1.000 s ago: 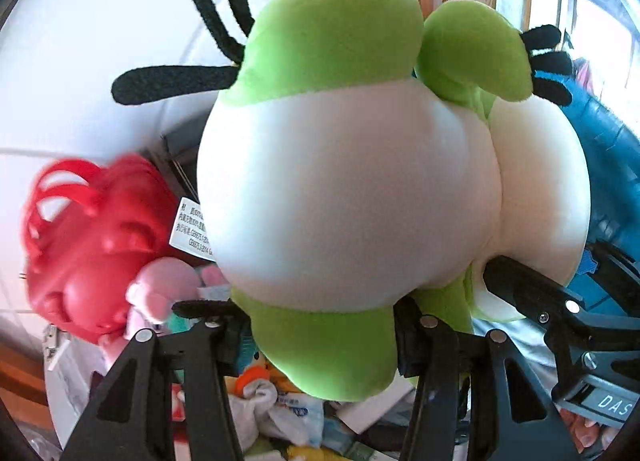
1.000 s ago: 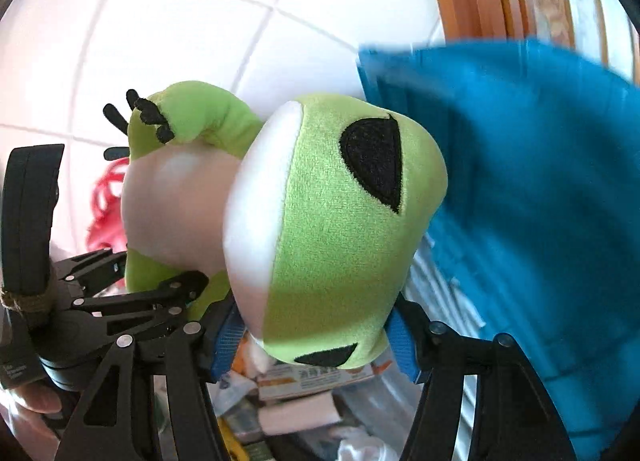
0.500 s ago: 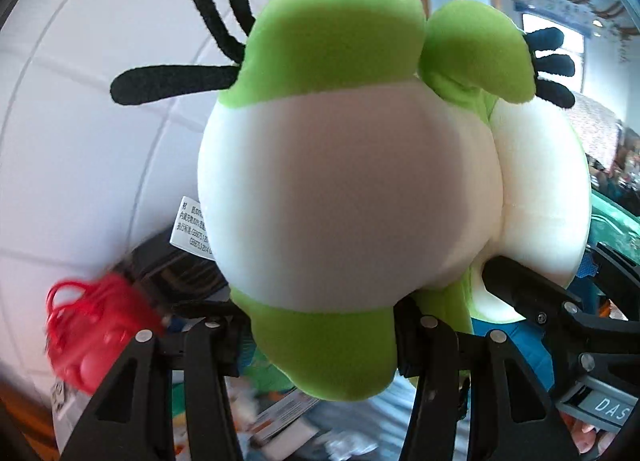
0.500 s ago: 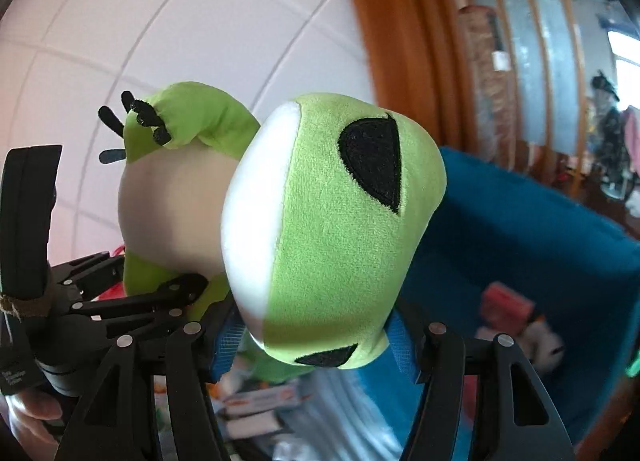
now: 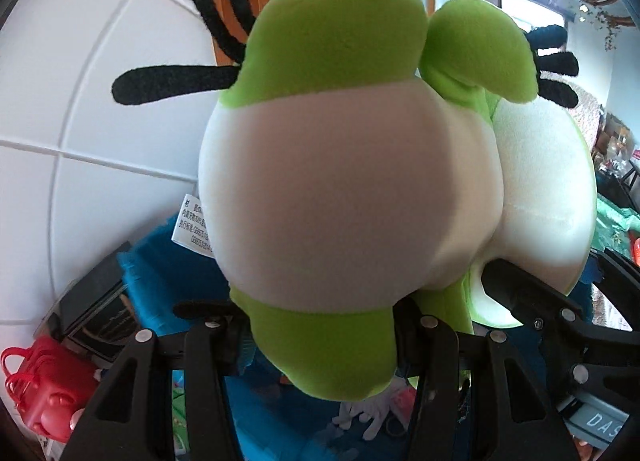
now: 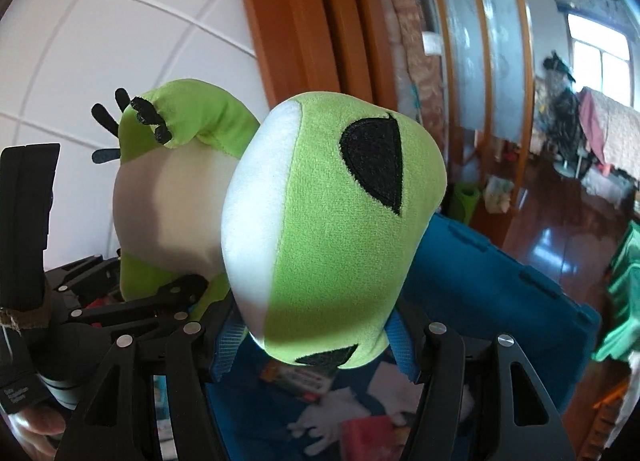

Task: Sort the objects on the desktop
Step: 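Lift the frog plush with both tools and carry it over the crate, then lower the frog plush into the crate and open both tools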

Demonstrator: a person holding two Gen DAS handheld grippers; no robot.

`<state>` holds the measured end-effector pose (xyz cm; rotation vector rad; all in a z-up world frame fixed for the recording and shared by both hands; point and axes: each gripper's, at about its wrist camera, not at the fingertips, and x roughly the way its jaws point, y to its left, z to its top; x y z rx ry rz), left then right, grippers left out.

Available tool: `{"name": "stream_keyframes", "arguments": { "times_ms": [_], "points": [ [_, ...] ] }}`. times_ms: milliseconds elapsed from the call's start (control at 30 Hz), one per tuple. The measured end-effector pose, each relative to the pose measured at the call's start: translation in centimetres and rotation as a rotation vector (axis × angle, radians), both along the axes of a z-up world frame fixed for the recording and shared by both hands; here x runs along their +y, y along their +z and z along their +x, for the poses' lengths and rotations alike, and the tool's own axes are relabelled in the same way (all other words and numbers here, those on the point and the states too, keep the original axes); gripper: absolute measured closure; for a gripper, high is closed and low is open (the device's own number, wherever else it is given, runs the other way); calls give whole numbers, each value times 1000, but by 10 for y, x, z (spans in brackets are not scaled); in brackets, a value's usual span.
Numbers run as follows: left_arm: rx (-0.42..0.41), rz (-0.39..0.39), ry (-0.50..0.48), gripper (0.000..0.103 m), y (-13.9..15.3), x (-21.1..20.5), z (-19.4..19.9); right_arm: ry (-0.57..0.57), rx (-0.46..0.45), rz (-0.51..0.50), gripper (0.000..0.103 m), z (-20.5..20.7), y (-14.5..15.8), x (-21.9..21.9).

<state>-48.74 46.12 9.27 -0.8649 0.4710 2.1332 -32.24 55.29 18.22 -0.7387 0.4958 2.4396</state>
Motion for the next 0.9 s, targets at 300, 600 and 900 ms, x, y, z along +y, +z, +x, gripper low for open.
{"name": "stream_keyframes", "arguments": {
  "times_ms": [300,600,900],
  "points": [
    [-172,-198,47,52,-71,73,-75,24,-120,-183,40,-54,-69,72],
    [-338,-301,71,52,-127,99,-116,47,-244,-304,38,-77,-133,90],
    [-329,-376,80,48,-150,124,-124,-13,-232,-317,25,-65,-136,105]
  ]
}}
